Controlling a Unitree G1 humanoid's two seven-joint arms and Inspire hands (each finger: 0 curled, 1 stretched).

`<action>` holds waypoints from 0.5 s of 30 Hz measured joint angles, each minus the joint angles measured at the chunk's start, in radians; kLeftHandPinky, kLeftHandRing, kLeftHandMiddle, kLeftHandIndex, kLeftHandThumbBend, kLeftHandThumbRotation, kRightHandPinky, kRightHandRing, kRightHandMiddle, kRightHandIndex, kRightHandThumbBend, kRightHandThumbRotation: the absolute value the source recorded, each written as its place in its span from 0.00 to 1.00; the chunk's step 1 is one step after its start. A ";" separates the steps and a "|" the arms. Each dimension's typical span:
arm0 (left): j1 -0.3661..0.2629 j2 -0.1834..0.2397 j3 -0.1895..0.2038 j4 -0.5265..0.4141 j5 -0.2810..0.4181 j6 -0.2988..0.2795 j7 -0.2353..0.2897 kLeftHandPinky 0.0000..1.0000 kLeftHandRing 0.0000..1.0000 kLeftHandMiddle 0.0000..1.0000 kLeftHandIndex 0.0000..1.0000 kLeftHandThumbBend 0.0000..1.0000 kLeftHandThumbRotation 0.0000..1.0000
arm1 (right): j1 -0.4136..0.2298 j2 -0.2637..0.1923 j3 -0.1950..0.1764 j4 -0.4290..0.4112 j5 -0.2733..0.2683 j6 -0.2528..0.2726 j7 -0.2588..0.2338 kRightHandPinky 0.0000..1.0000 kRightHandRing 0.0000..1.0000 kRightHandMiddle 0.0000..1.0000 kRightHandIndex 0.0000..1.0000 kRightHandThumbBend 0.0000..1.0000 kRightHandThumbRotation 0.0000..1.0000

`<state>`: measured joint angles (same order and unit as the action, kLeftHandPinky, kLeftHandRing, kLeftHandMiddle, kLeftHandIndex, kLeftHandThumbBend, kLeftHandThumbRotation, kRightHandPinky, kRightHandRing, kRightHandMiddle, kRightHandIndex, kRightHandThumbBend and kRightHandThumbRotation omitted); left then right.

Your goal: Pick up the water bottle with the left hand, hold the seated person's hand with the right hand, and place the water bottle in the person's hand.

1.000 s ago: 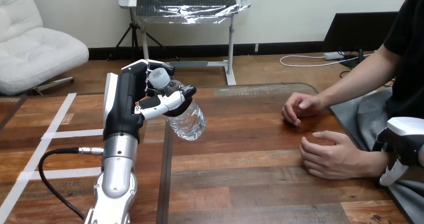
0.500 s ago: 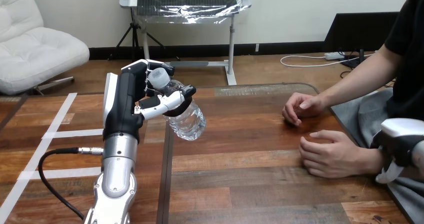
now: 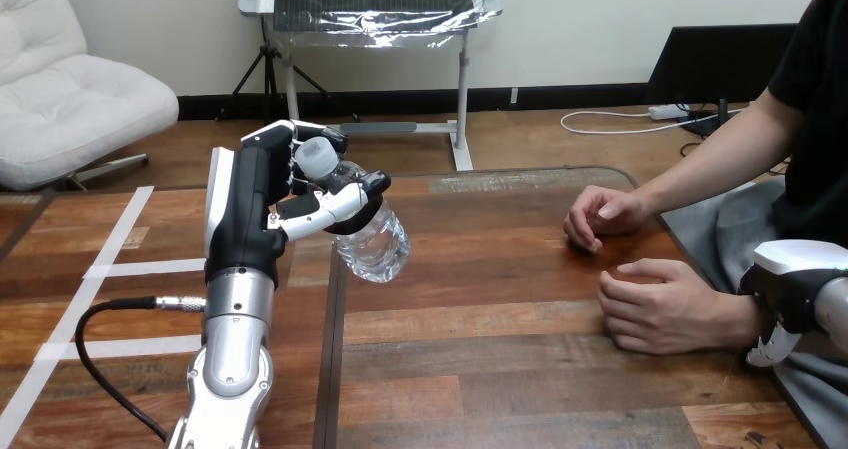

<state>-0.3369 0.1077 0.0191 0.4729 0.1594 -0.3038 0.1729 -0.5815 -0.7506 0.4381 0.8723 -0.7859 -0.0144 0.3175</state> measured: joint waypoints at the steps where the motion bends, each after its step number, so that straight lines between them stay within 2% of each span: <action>1: 0.000 0.000 0.000 -0.001 0.000 0.001 0.001 0.38 0.41 0.45 0.49 0.68 0.00 | 0.000 0.000 0.001 -0.001 -0.002 -0.001 0.000 0.52 0.67 0.78 0.75 0.72 0.00; 9: 0.002 0.000 0.000 -0.003 0.001 0.004 0.006 0.38 0.41 0.45 0.49 0.67 0.00 | 0.000 -0.001 0.010 -0.002 -0.005 -0.002 0.001 0.57 0.71 0.81 0.77 0.73 0.00; 15: 0.003 0.000 0.000 -0.007 0.001 0.005 0.006 0.38 0.41 0.45 0.49 0.67 0.00 | -0.002 -0.001 0.016 -0.002 -0.005 -0.003 0.001 0.55 0.70 0.79 0.75 0.75 0.00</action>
<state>-0.3334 0.1076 0.0187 0.4661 0.1603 -0.2987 0.1787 -0.5834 -0.7519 0.4540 0.8704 -0.7906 -0.0171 0.3183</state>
